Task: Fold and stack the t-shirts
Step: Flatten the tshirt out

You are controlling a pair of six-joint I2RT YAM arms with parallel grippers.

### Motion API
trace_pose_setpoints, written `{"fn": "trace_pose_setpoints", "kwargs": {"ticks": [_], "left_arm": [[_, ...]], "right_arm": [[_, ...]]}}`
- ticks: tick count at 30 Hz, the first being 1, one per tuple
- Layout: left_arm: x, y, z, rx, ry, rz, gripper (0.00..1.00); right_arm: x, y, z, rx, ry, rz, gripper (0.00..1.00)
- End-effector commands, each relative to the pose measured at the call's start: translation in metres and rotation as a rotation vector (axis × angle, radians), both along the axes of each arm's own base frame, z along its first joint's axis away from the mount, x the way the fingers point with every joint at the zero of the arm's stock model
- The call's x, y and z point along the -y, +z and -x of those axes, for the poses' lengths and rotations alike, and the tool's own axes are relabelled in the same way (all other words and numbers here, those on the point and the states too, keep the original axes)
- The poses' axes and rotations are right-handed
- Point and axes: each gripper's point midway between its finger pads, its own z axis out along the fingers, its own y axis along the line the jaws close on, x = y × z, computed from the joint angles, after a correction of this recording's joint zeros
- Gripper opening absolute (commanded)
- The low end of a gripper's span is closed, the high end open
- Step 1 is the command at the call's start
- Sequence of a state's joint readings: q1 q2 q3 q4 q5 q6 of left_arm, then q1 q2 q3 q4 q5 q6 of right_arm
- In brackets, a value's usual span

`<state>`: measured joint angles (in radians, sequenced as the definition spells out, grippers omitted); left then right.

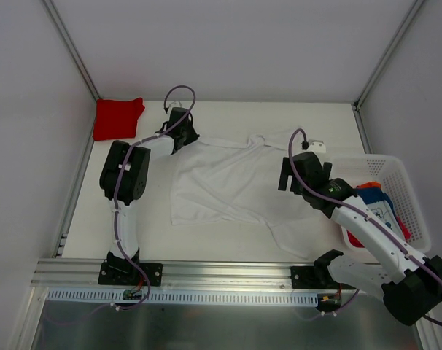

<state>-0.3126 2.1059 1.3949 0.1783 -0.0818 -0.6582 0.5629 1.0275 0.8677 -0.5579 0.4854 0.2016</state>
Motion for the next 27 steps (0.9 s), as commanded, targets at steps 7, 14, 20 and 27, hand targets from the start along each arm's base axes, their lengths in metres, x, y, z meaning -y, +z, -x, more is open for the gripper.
{"fn": "trace_pose_setpoints", "kwargs": {"ticks": [7, 14, 20, 27], "left_arm": [[-0.042, 0.023, -0.015, 0.074, 0.137, -0.092, 0.00], [-0.089, 0.025, -0.012, 0.074, 0.237, -0.139, 0.00], [-0.107, 0.027, -0.023, 0.085, 0.229, -0.159, 0.00], [-0.105, 0.032, -0.038, 0.128, 0.139, -0.156, 0.71]], "right_arm": [[-0.007, 0.002, -0.006, 0.015, -0.003, 0.006, 0.95], [-0.015, -0.006, -0.009, -0.002, 0.011, 0.016, 0.95], [-0.024, -0.009, -0.014, -0.007, 0.028, 0.018, 0.95], [-0.033, -0.018, -0.018, -0.031, 0.044, 0.038, 0.96]]}}
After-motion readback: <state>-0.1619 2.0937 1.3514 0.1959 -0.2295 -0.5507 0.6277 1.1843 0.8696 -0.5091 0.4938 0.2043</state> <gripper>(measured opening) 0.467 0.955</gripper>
